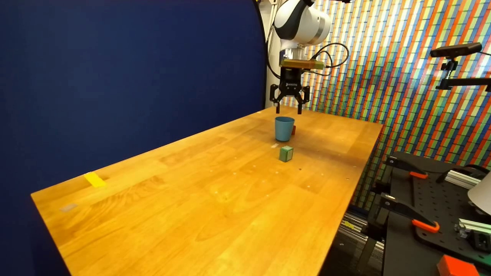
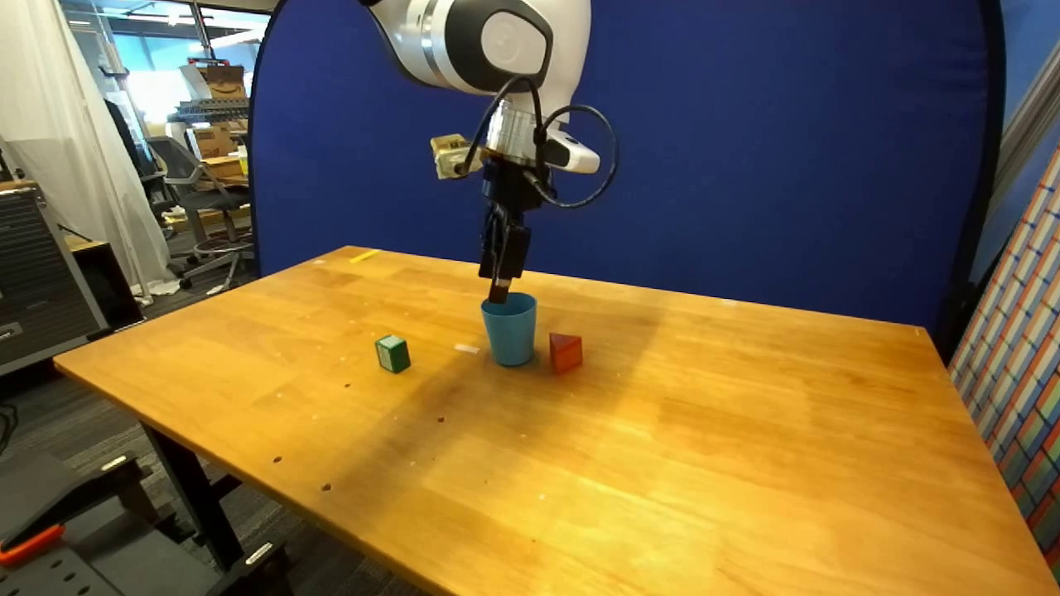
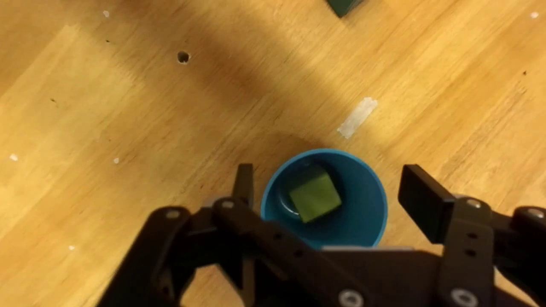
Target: Put the yellow block in the cup
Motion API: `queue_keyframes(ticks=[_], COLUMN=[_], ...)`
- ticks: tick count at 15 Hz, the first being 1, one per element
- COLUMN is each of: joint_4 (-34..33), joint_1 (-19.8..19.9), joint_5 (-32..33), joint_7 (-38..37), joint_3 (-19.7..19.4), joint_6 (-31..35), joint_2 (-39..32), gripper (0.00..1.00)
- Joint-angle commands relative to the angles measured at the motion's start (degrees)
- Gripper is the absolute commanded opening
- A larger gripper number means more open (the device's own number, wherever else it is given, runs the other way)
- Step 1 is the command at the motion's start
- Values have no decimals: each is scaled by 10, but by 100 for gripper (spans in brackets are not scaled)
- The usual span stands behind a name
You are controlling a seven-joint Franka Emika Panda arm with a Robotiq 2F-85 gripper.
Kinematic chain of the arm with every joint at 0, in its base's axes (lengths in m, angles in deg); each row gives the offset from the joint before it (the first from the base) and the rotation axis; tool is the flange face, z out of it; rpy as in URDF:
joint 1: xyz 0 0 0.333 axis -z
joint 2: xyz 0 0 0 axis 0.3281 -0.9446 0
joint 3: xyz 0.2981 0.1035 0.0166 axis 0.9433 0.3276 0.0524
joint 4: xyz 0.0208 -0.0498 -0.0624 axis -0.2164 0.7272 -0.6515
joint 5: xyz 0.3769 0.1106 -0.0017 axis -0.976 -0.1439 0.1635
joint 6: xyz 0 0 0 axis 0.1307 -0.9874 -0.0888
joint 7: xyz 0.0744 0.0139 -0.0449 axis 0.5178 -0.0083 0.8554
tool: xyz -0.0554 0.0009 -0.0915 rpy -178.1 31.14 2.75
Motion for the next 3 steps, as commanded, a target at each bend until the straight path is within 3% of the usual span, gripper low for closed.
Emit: queue_keyframes(ticks=[1, 3], joint_4=[-1, -1], joint_1=[12, 20], joint_5=[-5, -11], joint_7=[19, 37], joint_3=[11, 16], joint_6=[-5, -10], joint_2=[2, 6], gripper=[96, 100])
